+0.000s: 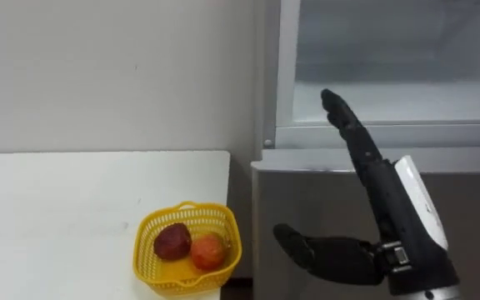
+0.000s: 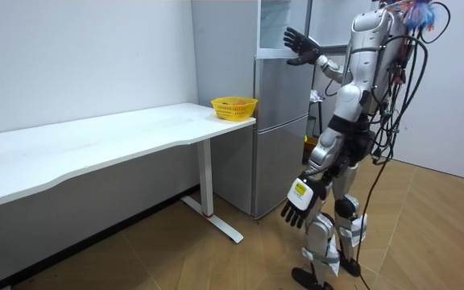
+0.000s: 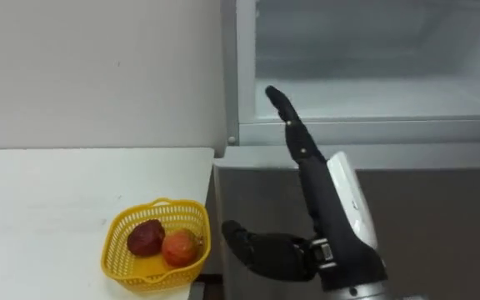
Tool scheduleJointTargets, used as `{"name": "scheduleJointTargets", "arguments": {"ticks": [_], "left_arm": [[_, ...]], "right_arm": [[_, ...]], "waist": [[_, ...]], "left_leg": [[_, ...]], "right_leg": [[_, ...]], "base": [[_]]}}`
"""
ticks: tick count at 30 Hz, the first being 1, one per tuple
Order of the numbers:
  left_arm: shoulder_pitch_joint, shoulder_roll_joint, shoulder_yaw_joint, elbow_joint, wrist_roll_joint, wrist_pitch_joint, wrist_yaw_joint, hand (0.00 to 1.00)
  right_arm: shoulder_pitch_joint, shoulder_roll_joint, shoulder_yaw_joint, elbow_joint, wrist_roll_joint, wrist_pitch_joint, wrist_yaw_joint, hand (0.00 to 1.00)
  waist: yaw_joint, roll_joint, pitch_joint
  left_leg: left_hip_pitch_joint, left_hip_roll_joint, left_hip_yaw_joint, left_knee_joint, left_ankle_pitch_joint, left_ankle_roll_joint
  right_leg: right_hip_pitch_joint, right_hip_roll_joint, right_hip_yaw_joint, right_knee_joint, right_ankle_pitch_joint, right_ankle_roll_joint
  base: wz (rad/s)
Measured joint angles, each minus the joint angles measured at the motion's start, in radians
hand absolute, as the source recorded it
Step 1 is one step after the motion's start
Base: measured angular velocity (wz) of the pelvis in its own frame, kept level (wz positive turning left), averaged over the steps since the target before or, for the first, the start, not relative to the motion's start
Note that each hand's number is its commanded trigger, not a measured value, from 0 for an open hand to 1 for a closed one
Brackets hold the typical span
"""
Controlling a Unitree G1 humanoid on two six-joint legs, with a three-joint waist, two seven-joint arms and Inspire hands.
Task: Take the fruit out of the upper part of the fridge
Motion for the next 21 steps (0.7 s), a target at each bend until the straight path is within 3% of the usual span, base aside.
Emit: {"name": "scheduleJointTargets", "arguments": {"ticks": [3, 12, 16, 21], "left_arm": [[0.008, 0.001, 0.0, 0.003, -0.016, 0.0, 0.003, 0.0], [0.051, -0.002, -0.001, -0.025, -0.03, 0.001, 0.023, 0.0], [0.055, -0.007, -0.001, -0.021, -0.056, 0.001, 0.037, 0.0], [0.062, -0.009, 0.0, -0.022, -0.076, 0.0, 0.041, 0.0]], "right_arm": [[0.067, 0.003, -0.008, 0.028, 0.015, -0.018, -0.052, 0.0], [0.252, 0.04, -0.06, 0.183, 0.062, -0.017, -0.107, 0.0], [0.264, 0.052, -0.072, 0.309, 0.063, -0.02, -0.142, 0.0], [0.316, 0.083, -0.113, 0.542, 0.144, -0.031, -0.203, 0.0]], "waist": [[-0.012, -0.003, 0.0003], [-0.06, 0.001, 0.0], [-0.079, 0.01, -0.0017], [-0.098, 0.017, -0.0098]], "left_leg": [[0.016, 0.001, 0.01, -0.006, 0.0, 0.0], [0.013, 0.007, 0.028, -0.005, -0.001, -0.001], [0.013, 0.012, 0.043, -0.004, -0.003, -0.003], [0.017, 0.01, 0.049, -0.008, -0.004, -0.003]], "right_leg": [[0.009, -0.001, 0.002, 0.0, 0.0, 0.0], [-0.005, 0.005, 0.027, 0.003, 0.001, -0.001], [-0.011, 0.009, 0.044, 0.001, 0.003, -0.005], [-0.012, 0.01, 0.053, -0.015, 0.003, -0.005]], "base": [[-0.13], [-0.06], [-0.13], [-0.03]]}}
